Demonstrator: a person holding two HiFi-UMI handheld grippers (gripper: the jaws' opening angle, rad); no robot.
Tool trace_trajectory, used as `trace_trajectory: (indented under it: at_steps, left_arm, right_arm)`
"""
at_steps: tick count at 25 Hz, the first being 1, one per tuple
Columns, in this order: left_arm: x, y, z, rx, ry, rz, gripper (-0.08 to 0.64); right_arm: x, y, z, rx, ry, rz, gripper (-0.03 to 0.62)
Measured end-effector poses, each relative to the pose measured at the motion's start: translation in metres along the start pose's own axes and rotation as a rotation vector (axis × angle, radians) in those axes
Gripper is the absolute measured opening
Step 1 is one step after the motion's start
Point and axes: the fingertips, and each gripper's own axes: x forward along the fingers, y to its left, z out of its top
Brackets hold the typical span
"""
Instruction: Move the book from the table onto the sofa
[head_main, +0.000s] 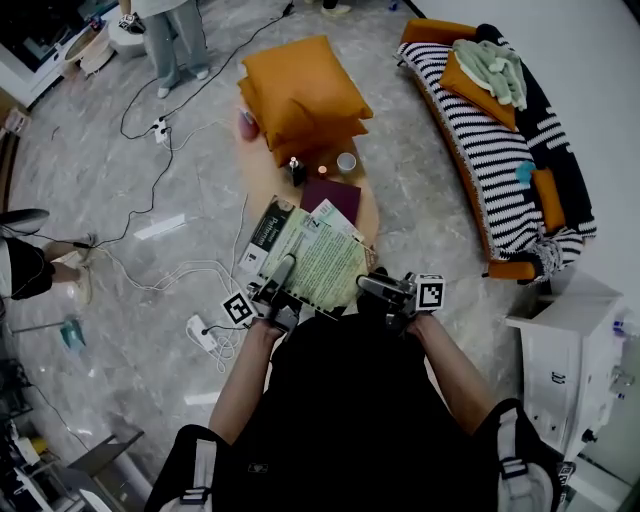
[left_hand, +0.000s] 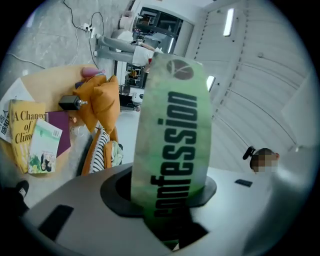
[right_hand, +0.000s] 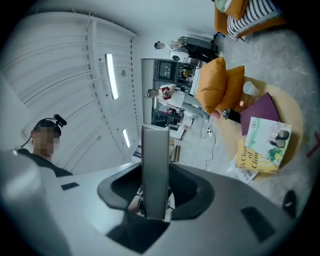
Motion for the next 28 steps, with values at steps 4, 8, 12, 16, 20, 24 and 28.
trace_trajectory:
  at_steps: [4,8,12,16,20,24,28]
  left_arm:
    - [0.007,0.005,-0.005,-0.069,0.066,-0.011,0.161]
    - [0.029,0.004,-0.021,-0.085,0.226,-0.011,0.160]
    - [0.055,0.009,-0.058,-0.052,0.473,0.039,0.161]
    - [0.081,0.008,-0.107,-0.049,0.689,0.040,0.161]
    - [0.104,0.015,-0.149,-0.070,0.766,0.038,0.166]
    - [0.126,0.027,-0.178,-0.066,0.755,0.056,0.166]
    - [0.145,0.039,-0.194,-0.072,0.642,0.058,0.170]
  right_arm:
    - [-0.017,0.001,0.008,-0.011,0.002,-0.009,0.225]
    - [-0.049,0.008,0.032,-0.053,-0.026,-0.026,0.284]
    - [-0.068,0.015,0.046,-0.081,0.028,-0.031,0.288]
    - [-0.077,0.018,0.038,-0.135,0.138,-0.070,0.288]
    - [-0.101,0.026,0.026,-0.078,0.139,-0.004,0.185]
    - [-0.144,0.022,0.032,-0.028,0.033,-0.009,0.179]
    - [-0.185,0.018,0.034,-0.009,-0.046,-0.028,0.178]
